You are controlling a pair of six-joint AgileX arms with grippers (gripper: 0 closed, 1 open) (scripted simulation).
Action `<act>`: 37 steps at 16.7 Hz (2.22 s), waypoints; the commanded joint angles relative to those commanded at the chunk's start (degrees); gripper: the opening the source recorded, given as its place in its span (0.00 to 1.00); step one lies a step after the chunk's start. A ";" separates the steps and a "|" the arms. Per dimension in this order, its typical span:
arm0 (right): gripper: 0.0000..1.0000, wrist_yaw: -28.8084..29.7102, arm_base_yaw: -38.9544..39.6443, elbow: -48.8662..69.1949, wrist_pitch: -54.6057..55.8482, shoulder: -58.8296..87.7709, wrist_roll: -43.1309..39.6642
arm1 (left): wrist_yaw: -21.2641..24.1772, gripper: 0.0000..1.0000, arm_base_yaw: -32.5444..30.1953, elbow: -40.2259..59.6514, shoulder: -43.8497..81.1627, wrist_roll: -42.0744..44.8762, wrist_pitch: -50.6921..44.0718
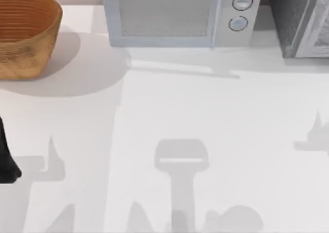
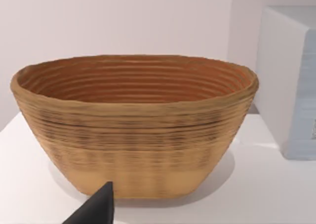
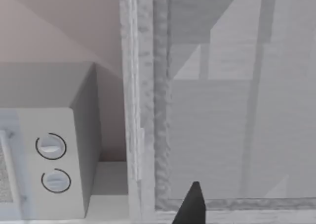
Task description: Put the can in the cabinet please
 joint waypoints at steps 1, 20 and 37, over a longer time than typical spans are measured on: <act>0.00 0.57 0.52 4.82 -1.19 3.74 0.01 | 0.00 1.00 0.00 0.00 0.00 0.00 0.00; 0.00 7.85 8.40 74.86 -18.00 56.14 0.47 | 0.00 1.00 0.00 0.00 0.00 0.00 0.00; 0.00 5.03 4.73 118.42 -28.83 88.21 0.40 | 0.00 1.00 0.00 0.00 0.00 0.00 0.00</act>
